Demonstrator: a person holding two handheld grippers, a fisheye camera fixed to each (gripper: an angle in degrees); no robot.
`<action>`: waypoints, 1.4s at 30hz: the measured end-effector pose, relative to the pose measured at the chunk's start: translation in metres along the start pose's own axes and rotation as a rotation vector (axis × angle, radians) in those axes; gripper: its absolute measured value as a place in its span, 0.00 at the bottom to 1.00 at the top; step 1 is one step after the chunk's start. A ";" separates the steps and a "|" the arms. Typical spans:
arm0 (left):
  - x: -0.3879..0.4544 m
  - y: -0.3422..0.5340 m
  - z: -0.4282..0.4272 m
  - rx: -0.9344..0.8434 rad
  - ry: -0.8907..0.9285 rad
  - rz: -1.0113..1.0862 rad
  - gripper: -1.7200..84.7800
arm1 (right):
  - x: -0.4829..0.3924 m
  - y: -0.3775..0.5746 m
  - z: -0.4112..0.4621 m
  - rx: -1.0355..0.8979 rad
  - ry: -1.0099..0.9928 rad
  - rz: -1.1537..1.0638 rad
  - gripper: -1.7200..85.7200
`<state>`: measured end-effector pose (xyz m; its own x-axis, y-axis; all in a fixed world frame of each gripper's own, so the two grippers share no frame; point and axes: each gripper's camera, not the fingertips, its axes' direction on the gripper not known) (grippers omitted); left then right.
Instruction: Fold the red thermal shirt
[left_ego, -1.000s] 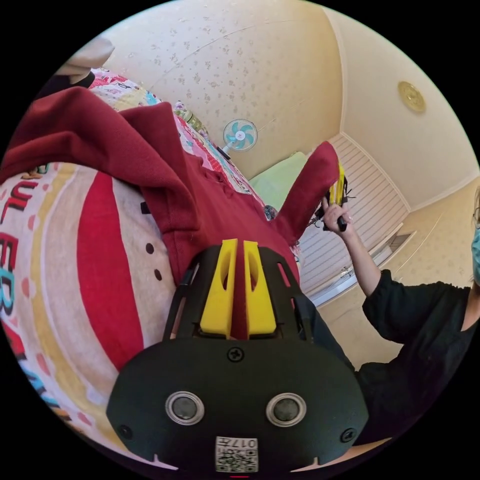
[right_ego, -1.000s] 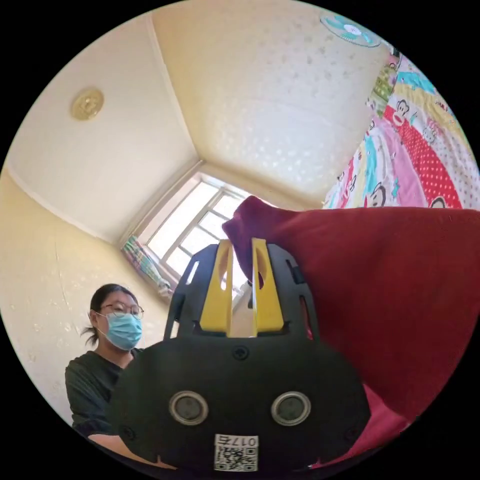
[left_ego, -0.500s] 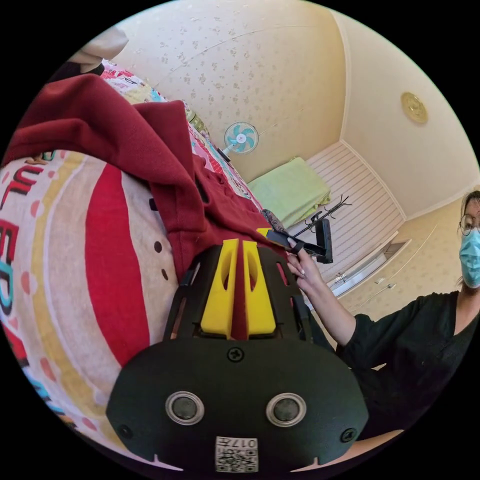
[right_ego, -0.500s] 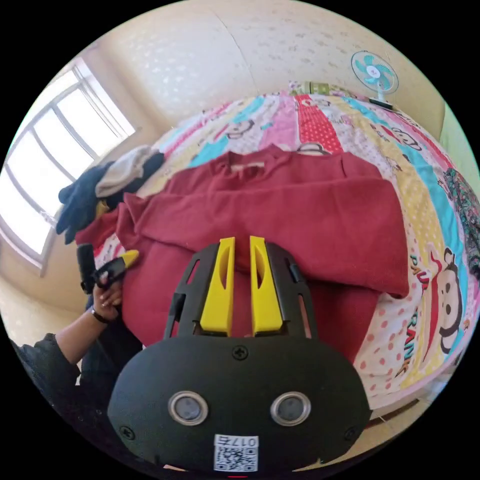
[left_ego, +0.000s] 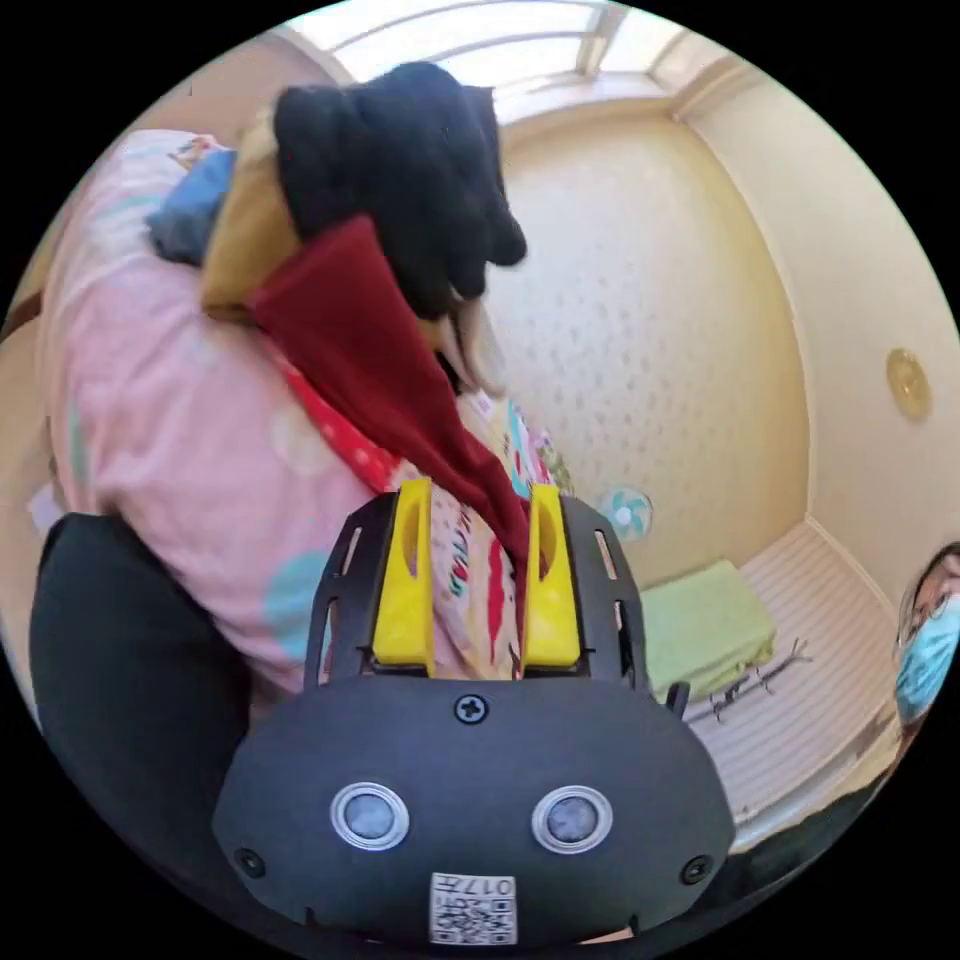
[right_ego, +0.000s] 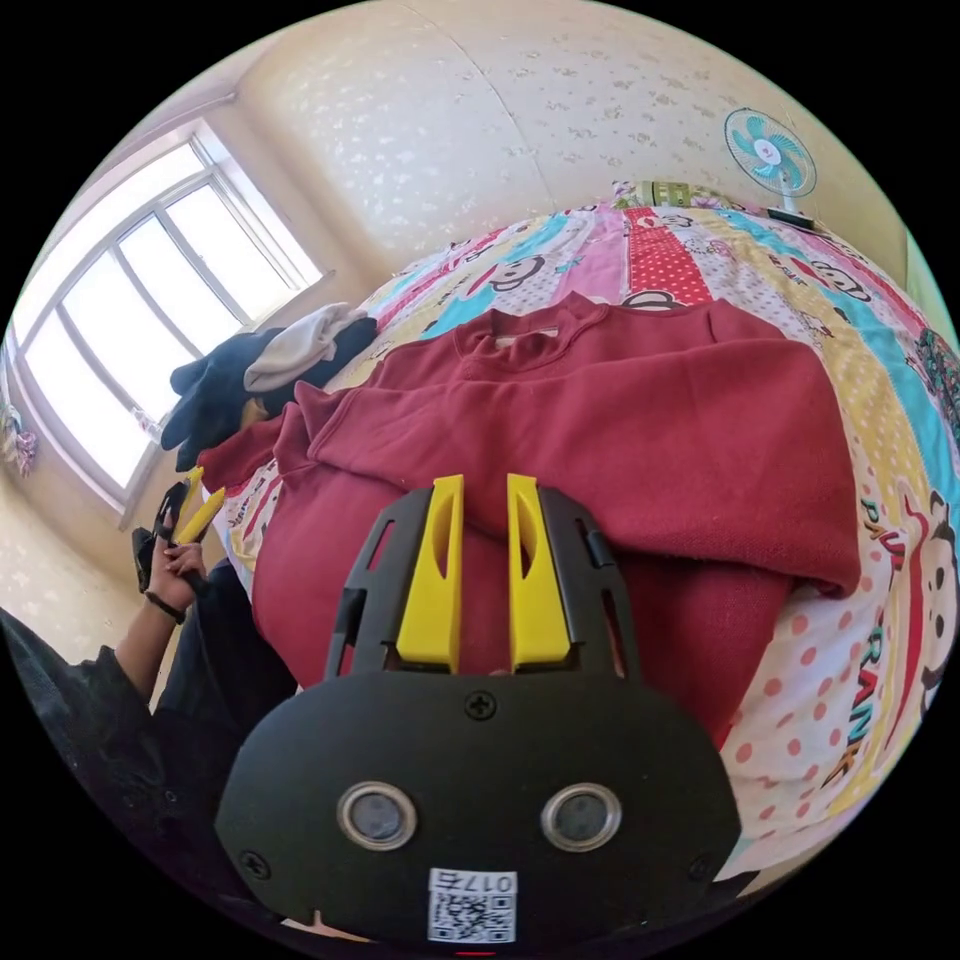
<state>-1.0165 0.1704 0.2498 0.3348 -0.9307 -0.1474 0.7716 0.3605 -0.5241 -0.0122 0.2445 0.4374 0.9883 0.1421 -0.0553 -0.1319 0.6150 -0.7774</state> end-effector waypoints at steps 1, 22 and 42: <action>-0.010 -0.011 -0.007 0.029 -0.006 -0.037 0.19 | -0.003 0.000 0.001 0.000 0.006 -0.003 0.10; 0.162 -0.056 -0.036 0.137 0.108 0.426 0.08 | 0.014 -0.011 -0.002 0.003 -0.082 0.022 0.09; 0.249 0.573 0.356 -0.917 0.572 0.702 0.17 | 0.190 0.039 -0.146 0.601 -0.461 0.311 0.10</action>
<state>-0.2981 0.1671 0.2118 0.0614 -0.5360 -0.8420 -0.2025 0.8193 -0.5364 0.1815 0.1822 0.3048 0.7863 0.5990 0.1514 -0.5429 0.7868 -0.2934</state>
